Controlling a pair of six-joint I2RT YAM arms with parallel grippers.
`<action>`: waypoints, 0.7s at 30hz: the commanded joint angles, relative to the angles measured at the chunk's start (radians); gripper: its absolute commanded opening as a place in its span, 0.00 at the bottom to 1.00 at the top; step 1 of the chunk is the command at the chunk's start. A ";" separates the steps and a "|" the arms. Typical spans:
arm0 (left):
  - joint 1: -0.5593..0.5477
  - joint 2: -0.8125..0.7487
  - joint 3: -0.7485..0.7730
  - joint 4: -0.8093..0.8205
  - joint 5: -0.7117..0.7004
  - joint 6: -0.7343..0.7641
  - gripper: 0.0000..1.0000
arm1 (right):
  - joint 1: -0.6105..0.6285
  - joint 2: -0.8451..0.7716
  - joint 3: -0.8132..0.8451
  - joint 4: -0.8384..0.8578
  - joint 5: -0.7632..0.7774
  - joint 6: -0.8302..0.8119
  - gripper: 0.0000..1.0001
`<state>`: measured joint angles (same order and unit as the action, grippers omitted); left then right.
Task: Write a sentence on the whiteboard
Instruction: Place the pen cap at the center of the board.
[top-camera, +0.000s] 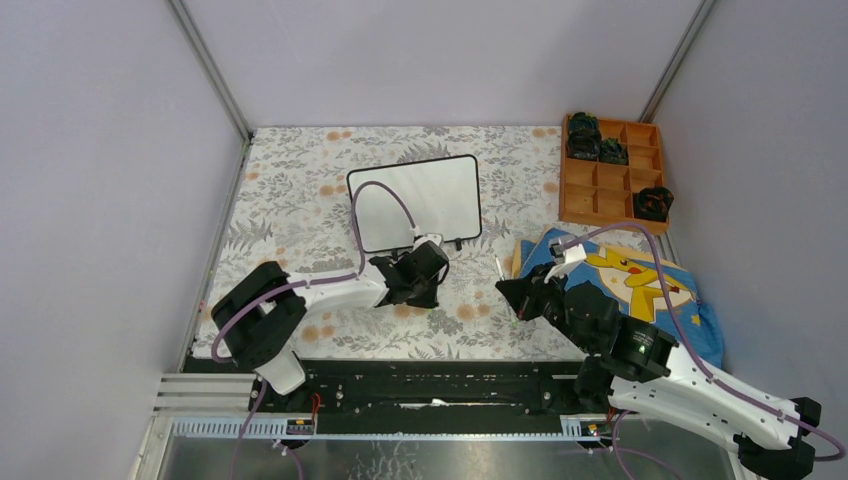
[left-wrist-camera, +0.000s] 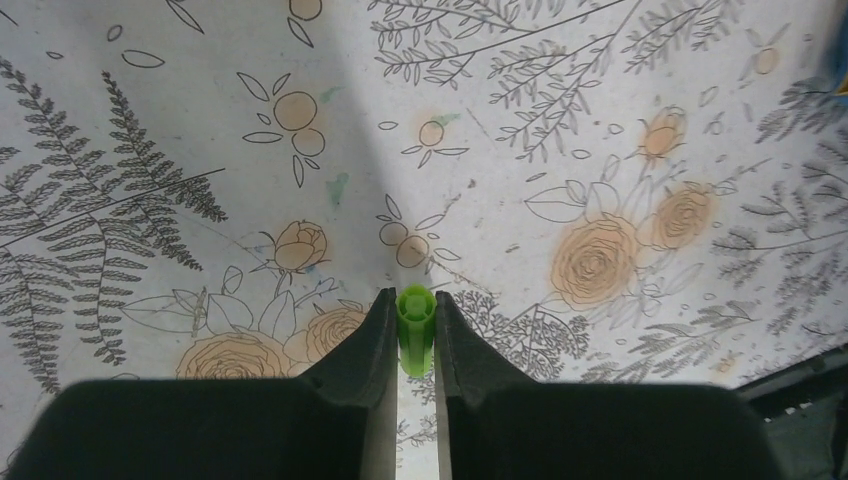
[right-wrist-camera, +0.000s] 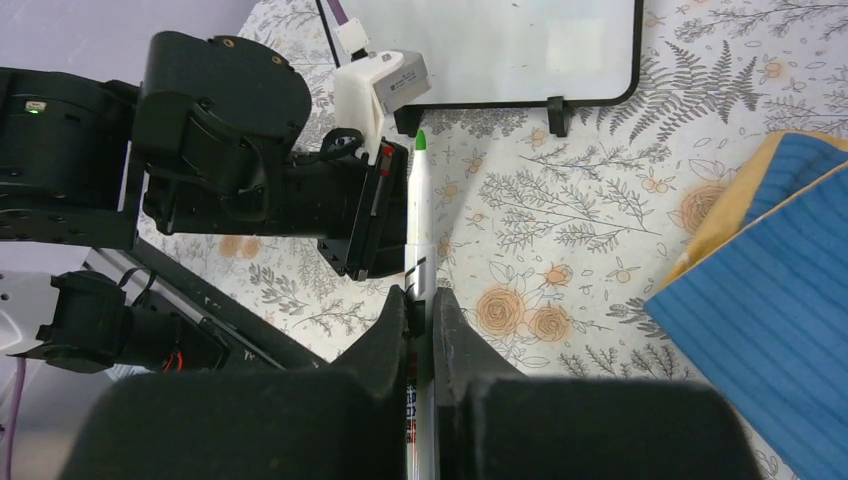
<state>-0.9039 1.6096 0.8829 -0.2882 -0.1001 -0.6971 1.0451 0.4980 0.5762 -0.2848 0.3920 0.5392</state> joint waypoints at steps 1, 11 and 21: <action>-0.008 0.045 0.028 0.054 0.005 -0.003 0.03 | -0.004 -0.010 0.002 -0.001 0.037 -0.018 0.00; -0.012 0.085 0.025 0.056 0.004 -0.002 0.21 | -0.005 -0.004 0.008 -0.005 0.041 -0.020 0.00; -0.016 0.069 0.018 0.057 0.004 -0.008 0.34 | -0.004 0.005 0.013 -0.003 0.042 -0.023 0.00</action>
<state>-0.9112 1.6741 0.8978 -0.2497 -0.0921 -0.7036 1.0451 0.4980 0.5762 -0.3069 0.4034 0.5297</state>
